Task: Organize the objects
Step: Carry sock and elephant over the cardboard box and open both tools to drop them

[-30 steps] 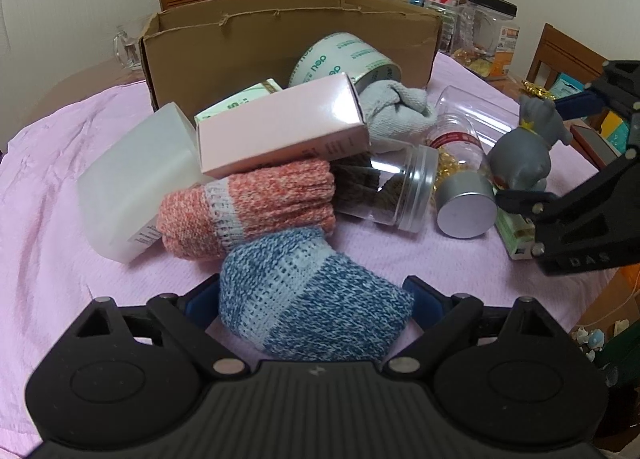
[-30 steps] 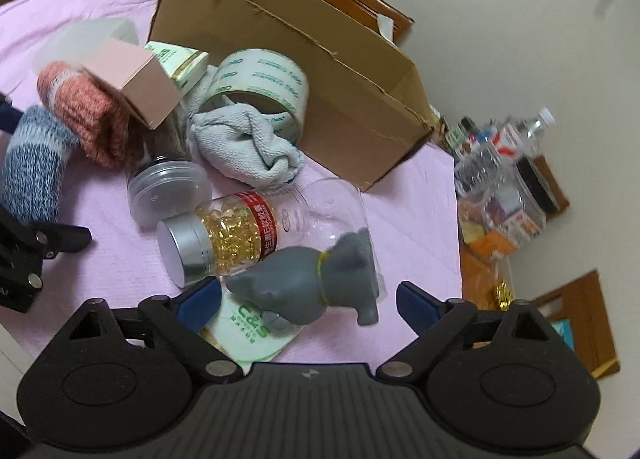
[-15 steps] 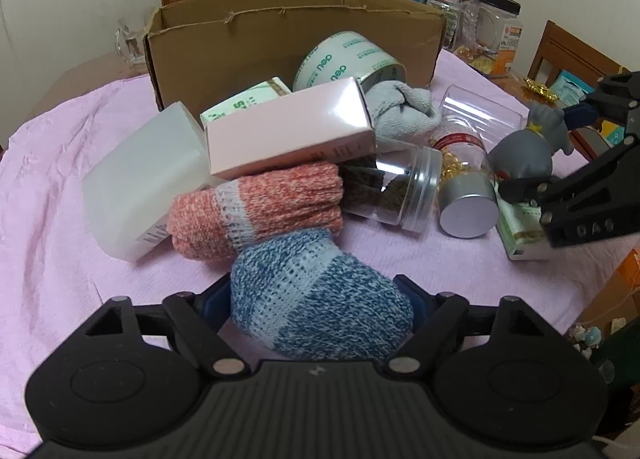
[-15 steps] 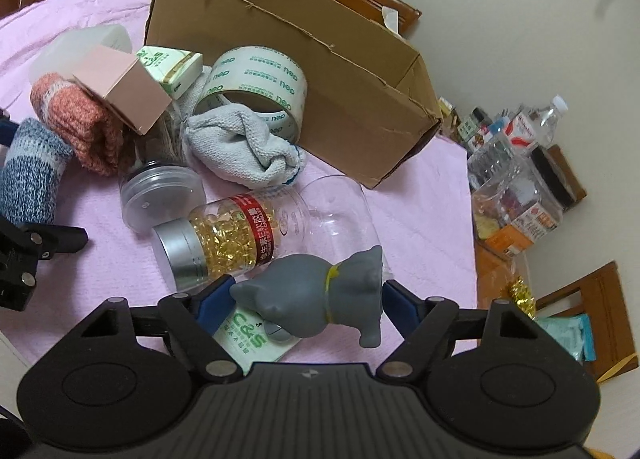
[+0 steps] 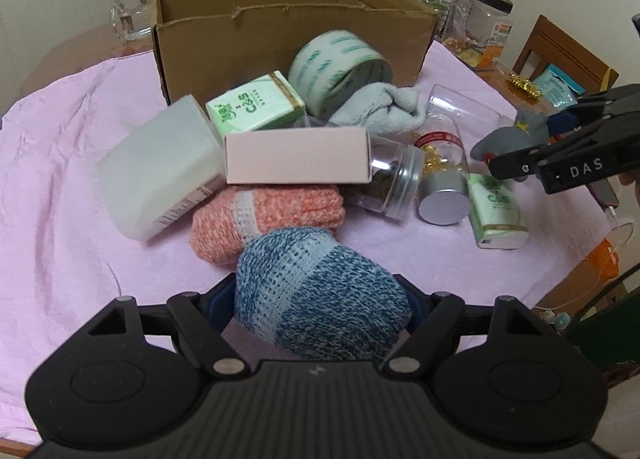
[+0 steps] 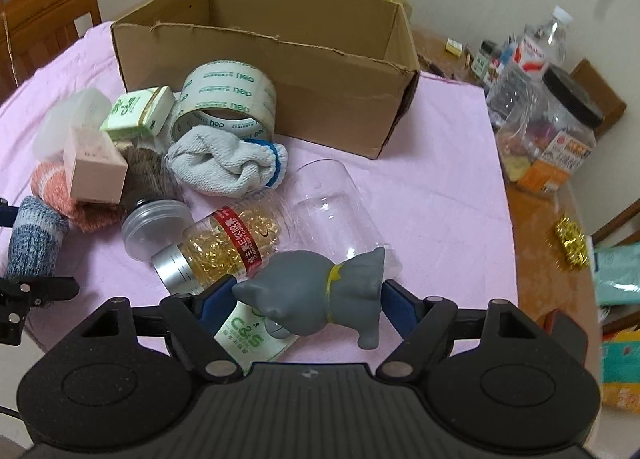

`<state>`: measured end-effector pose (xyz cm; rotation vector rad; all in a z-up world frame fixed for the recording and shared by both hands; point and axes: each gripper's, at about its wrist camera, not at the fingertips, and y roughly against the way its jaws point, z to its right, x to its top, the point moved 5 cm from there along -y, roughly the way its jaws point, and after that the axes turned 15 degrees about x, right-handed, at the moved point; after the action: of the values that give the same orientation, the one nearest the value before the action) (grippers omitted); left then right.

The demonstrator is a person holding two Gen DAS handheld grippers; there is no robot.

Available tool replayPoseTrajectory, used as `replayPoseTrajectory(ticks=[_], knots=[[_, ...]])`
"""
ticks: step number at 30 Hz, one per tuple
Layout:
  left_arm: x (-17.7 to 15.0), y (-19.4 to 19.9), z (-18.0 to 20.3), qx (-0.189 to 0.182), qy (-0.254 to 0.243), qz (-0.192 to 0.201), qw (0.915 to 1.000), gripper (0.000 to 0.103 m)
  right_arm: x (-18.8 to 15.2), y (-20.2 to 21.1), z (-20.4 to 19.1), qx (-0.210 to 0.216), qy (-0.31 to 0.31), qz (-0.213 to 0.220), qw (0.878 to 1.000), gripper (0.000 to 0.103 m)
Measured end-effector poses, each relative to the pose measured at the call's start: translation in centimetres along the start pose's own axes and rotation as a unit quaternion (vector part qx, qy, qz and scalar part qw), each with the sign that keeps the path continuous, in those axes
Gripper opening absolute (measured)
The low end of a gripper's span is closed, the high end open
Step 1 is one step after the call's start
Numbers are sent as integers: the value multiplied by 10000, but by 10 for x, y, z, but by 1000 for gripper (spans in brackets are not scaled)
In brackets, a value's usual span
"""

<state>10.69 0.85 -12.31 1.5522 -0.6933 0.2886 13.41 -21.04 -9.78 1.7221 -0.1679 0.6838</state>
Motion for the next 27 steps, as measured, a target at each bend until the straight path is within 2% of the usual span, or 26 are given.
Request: replayPoseTrajectory(ticks=[7, 17, 23, 27], knots=[[7, 11, -4, -50, -88, -45, 9999, 78, 5, 11, 4, 203, -20, -7, 9998, 81], [26, 27, -10, -13, -179, 51, 9998, 78, 14, 19, 6, 216, 131, 16, 9997, 80], [53, 35, -22, 95, -217, 101, 9997, 78, 33, 30, 6, 320, 225, 109, 9992, 80], [87, 36, -32, 260, -237, 310, 9989, 78, 55, 38, 5, 495, 300, 262, 9980, 80]])
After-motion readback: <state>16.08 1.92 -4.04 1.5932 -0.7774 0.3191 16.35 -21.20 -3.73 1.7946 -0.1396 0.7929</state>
